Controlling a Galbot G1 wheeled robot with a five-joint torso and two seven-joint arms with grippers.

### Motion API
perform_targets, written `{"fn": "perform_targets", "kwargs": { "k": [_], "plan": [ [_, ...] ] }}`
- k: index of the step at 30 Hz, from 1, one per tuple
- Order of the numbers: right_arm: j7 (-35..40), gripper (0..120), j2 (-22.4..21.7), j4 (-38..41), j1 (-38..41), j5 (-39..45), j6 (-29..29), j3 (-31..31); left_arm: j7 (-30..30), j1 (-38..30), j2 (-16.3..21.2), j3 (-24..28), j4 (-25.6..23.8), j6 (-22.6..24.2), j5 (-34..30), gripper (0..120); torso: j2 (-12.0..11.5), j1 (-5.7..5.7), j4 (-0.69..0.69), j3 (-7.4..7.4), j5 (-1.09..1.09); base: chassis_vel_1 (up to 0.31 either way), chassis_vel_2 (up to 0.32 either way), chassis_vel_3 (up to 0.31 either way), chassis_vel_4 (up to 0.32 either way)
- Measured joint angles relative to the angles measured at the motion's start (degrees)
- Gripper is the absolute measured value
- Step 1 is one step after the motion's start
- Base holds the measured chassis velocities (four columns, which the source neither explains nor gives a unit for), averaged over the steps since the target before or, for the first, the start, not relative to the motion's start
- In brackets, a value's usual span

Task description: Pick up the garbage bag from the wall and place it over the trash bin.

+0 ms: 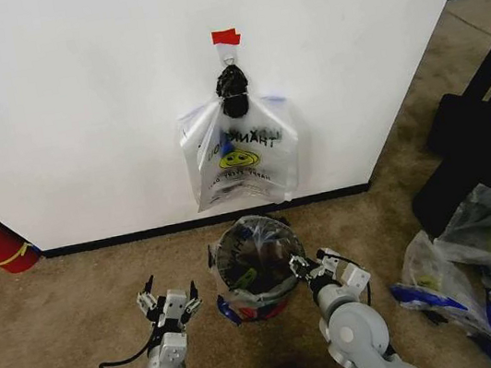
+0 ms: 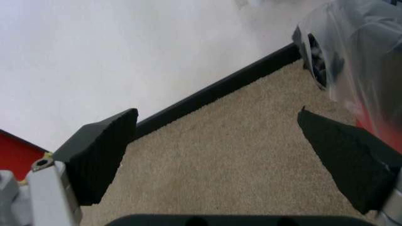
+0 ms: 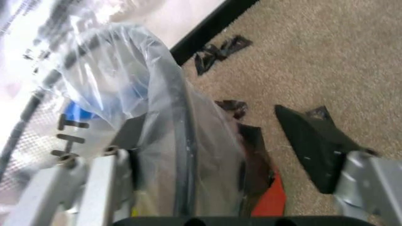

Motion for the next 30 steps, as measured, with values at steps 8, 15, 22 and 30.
{"fn": "perform_targets", "kwargs": {
  "k": [8,15,22,30],
  "plan": [
    [-4.42,97,-0.56,-0.72,-0.55,-0.57,1.54,0.85,-0.53,0.66,-0.08,0.13,0.14,-0.76,0.68,100,0.0,0.0,-0.01,0.0,-0.01,0.0,0.0,0.0,0.0],
    [-5.25,100,-0.66,-3.81,0.62,-0.51,1.45,1.76,-0.71,0.82,-0.04,0.16,-0.02,-1.47,0.42,100,0.0,0.0,-0.01,-0.01,-0.01,0.0,0.0,0.0,0.0],
    [-5.75,100,-0.69,-4.07,0.74,0.66,1.03,2.08,6.11,-1.59,0.13,0.73,-0.43,-16.04,-10.81,100,0.0,0.0,-0.02,-0.01,-0.02,0.0,0.0,0.0,0.0],
    [-6.04,100,-0.56,-3.49,0.6,0.68,0.83,1.59,12.97,-0.97,0.16,5.23,-0.12,-22.14,-10.55,100,0.0,0.0,0.0,-0.01,0.0,0.0,0.0,0.0,0.0]
  ]
}}
